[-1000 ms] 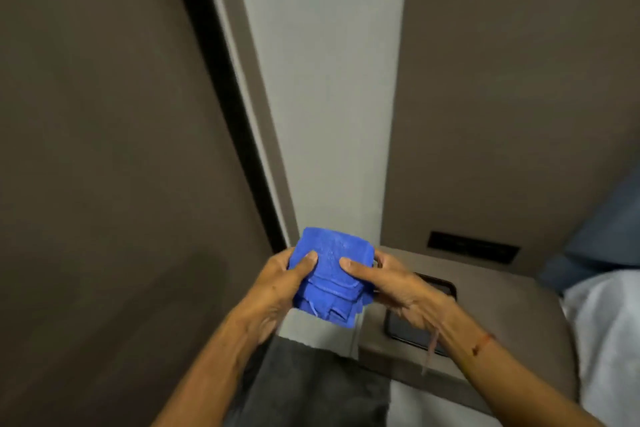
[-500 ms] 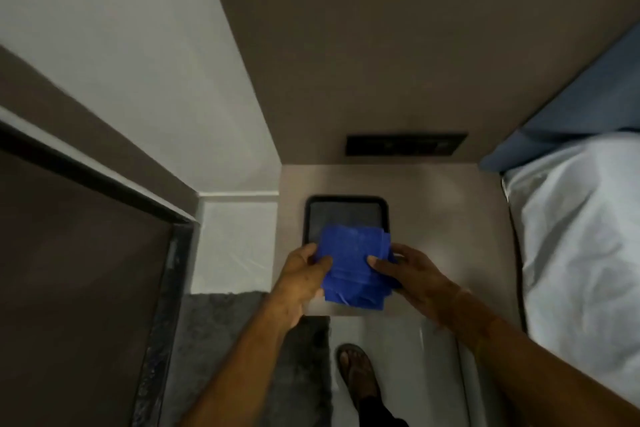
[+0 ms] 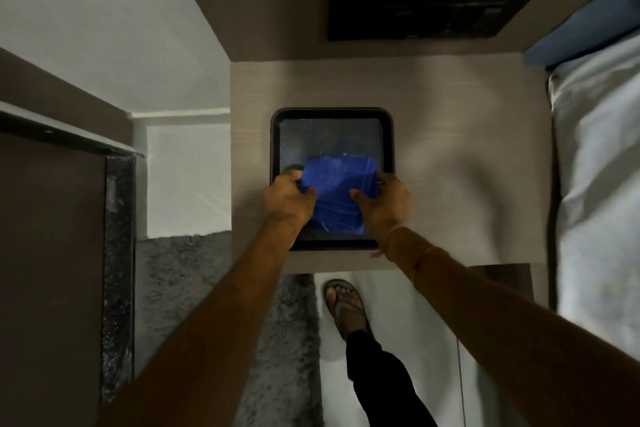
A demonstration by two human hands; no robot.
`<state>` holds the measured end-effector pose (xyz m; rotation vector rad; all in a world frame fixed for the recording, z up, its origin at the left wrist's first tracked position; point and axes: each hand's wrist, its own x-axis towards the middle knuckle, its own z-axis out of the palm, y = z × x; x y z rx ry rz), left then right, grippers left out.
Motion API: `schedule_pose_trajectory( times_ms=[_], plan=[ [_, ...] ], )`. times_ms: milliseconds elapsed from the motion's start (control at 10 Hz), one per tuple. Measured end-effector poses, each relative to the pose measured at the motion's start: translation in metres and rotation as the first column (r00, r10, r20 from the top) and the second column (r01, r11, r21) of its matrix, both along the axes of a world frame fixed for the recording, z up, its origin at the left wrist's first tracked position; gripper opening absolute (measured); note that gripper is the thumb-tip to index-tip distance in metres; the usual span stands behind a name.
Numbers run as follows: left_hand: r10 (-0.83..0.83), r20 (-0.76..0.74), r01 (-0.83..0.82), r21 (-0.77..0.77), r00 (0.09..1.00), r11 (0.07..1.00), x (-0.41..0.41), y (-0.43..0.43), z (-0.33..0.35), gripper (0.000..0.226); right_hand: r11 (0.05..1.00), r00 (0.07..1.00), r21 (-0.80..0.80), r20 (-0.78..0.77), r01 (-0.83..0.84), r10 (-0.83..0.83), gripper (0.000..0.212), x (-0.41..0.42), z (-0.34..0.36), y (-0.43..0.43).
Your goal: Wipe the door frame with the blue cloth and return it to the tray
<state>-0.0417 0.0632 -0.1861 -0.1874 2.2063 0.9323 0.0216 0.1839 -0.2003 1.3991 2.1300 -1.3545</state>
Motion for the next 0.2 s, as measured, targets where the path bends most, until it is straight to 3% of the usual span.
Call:
schedule_pose_trajectory(
  times_ms=[100,200],
  plan=[
    [-0.097,-0.037,0.097,-0.018,0.995,0.995,0.002,-0.003,-0.002,0.03,0.991,0.996,0.1,0.026,-0.085,0.083,0.044,0.006,-0.004,-0.001],
    [-0.096,-0.086,0.089,-0.079,0.992,0.993,0.004,-0.014,0.007,0.04,0.976,0.989,0.163,0.049,-0.145,0.139,0.038,0.011,0.008,-0.006]
  ],
)
